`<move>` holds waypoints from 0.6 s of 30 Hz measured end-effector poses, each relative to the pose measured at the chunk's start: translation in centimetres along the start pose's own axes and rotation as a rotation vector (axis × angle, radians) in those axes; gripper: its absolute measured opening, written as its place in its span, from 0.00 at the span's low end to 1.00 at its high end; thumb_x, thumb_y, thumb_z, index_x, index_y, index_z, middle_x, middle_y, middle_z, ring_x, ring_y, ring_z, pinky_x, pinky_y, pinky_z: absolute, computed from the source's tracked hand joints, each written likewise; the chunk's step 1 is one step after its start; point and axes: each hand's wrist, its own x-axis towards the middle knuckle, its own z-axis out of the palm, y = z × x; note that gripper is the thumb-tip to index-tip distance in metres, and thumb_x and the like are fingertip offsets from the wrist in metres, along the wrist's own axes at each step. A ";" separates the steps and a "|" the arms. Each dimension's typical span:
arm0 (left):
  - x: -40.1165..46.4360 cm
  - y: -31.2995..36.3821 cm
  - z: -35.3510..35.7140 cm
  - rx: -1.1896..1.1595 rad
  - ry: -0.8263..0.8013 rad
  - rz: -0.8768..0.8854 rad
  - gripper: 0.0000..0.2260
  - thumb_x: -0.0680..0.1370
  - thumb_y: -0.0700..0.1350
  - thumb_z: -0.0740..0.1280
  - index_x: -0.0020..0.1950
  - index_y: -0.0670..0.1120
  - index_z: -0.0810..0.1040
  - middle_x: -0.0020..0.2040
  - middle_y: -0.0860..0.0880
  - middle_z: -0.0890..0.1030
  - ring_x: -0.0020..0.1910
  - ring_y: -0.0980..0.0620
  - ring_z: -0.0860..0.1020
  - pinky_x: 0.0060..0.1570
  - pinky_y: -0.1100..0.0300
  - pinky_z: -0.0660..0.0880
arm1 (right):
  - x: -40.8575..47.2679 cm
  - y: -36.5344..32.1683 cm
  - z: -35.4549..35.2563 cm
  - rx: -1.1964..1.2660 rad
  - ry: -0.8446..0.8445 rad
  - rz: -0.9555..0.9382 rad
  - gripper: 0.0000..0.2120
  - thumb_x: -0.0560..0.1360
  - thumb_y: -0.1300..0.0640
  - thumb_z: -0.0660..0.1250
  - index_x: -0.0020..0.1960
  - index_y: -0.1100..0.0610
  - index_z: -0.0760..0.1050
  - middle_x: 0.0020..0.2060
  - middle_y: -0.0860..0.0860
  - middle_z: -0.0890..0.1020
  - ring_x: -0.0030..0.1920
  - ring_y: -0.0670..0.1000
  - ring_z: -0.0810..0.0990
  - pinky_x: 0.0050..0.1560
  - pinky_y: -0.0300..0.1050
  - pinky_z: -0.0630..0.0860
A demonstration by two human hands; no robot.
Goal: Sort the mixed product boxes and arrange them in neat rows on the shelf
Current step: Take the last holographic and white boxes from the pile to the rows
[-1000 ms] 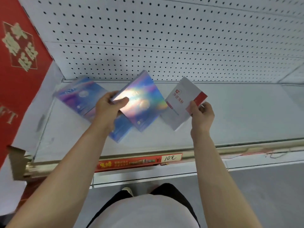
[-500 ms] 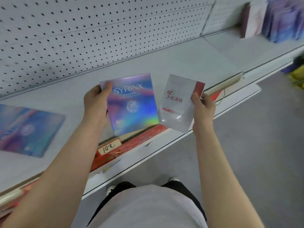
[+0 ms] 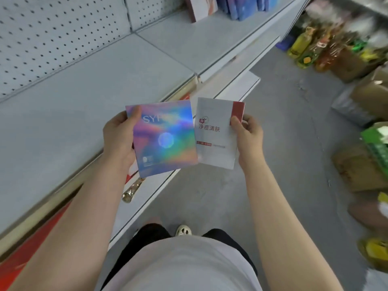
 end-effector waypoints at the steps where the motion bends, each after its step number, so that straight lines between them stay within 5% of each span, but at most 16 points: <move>1: 0.6 -0.3 1.5 0.008 -0.012 -0.005 0.07 0.76 0.44 0.71 0.39 0.44 0.80 0.37 0.47 0.83 0.35 0.49 0.81 0.42 0.55 0.79 | 1.2 -0.1 -0.9 0.010 0.015 0.006 0.05 0.77 0.57 0.67 0.52 0.55 0.77 0.40 0.53 0.80 0.38 0.49 0.80 0.40 0.46 0.77; 6: 5.2 -1.1 8.7 0.038 -0.029 -0.020 0.07 0.76 0.44 0.71 0.40 0.44 0.80 0.35 0.48 0.82 0.33 0.51 0.80 0.38 0.59 0.78 | 7.9 -1.2 -3.7 0.042 0.092 0.033 0.04 0.77 0.58 0.67 0.52 0.56 0.77 0.39 0.50 0.80 0.33 0.43 0.79 0.33 0.35 0.76; 18: 21.0 2.0 24.5 -0.062 -0.034 0.008 0.08 0.76 0.42 0.71 0.36 0.45 0.81 0.37 0.45 0.82 0.34 0.48 0.80 0.46 0.50 0.78 | 29.0 -9.2 -3.1 0.061 0.081 -0.047 0.03 0.78 0.59 0.67 0.52 0.55 0.76 0.39 0.53 0.79 0.36 0.46 0.79 0.37 0.39 0.77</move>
